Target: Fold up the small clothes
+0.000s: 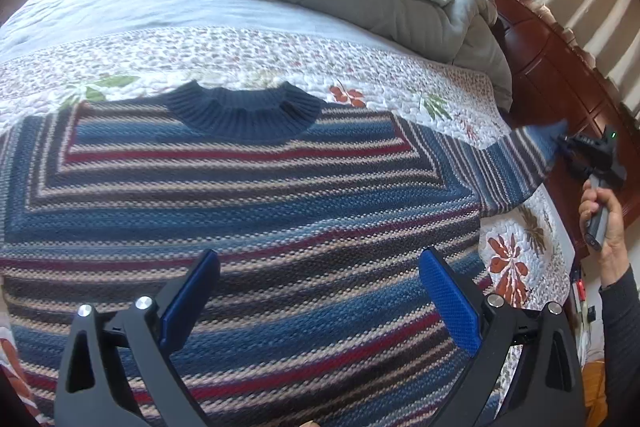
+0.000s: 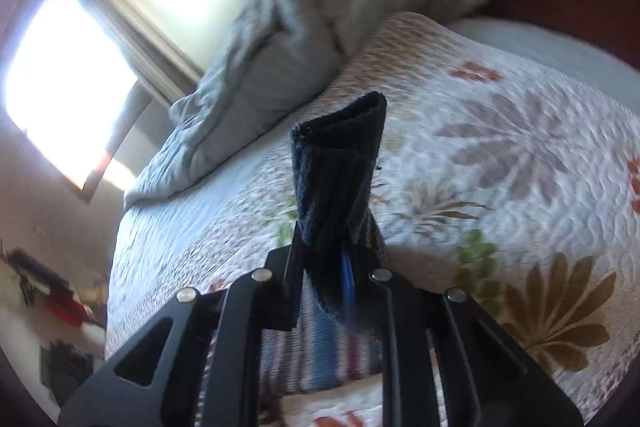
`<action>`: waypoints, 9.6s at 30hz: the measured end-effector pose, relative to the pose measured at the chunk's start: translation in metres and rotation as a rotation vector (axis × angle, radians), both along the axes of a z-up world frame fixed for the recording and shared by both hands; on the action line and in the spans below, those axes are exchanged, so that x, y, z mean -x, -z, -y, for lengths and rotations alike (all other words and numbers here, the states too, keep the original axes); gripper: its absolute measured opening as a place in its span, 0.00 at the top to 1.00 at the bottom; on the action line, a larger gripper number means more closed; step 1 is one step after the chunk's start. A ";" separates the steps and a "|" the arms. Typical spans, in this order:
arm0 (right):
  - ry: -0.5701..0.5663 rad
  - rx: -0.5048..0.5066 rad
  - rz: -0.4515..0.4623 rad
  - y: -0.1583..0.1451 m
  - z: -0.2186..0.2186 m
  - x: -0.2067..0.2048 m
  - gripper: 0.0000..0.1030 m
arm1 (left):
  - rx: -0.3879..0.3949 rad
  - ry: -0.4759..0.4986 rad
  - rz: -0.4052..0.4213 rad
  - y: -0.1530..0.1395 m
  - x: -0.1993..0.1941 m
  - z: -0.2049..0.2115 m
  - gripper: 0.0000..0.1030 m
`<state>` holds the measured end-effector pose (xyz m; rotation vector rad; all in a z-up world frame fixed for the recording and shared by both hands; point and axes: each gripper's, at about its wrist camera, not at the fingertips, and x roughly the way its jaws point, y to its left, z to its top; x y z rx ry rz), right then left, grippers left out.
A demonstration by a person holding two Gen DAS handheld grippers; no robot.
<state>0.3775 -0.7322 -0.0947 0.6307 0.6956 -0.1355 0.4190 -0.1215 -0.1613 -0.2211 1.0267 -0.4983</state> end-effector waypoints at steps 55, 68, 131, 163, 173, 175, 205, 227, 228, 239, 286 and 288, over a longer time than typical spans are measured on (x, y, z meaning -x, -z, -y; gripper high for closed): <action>-0.437 0.046 0.032 0.119 -0.382 0.070 0.37 | 0.309 -0.116 -0.395 0.085 -0.120 -0.047 0.04; -0.480 0.006 0.002 0.133 -0.392 0.067 0.35 | 0.171 -0.150 -0.371 0.082 -0.130 -0.039 0.82; -0.623 0.732 -0.252 0.153 -0.572 -0.075 0.26 | -0.235 -0.613 0.267 0.015 0.073 -0.251 0.04; -1.560 1.035 -0.305 0.149 -1.130 -0.020 0.47 | 0.069 -0.595 0.012 0.083 0.025 -0.295 0.04; -1.444 1.167 -0.286 0.178 -1.135 -0.032 0.91 | 0.117 -0.589 0.003 0.083 0.028 -0.303 0.04; -1.429 1.134 -0.266 0.164 -1.130 -0.037 0.91 | 0.133 -0.595 0.008 0.081 0.029 -0.305 0.04; -0.720 0.236 -0.115 -0.017 -0.569 -0.110 0.92 | 0.284 -0.388 0.290 0.051 0.055 -0.265 0.04; -0.496 -0.504 -0.231 0.205 -0.392 -0.043 0.91 | -0.265 -0.349 0.306 0.016 0.055 -0.197 0.04; -0.499 -0.526 -0.225 0.207 -0.391 -0.041 0.91 | -0.286 -0.341 0.318 0.012 0.053 -0.193 0.04; -0.528 -0.584 -0.220 0.217 -0.373 -0.046 0.91 | -0.386 -0.260 0.388 0.005 0.024 -0.158 0.04; -0.582 -0.196 -0.361 0.109 -0.272 -0.132 0.93 | 0.523 -0.220 0.016 0.057 -0.034 -0.237 0.04; -0.574 -0.223 -0.361 0.119 -0.264 -0.130 0.93 | 0.515 -0.213 0.006 0.061 -0.036 -0.232 0.04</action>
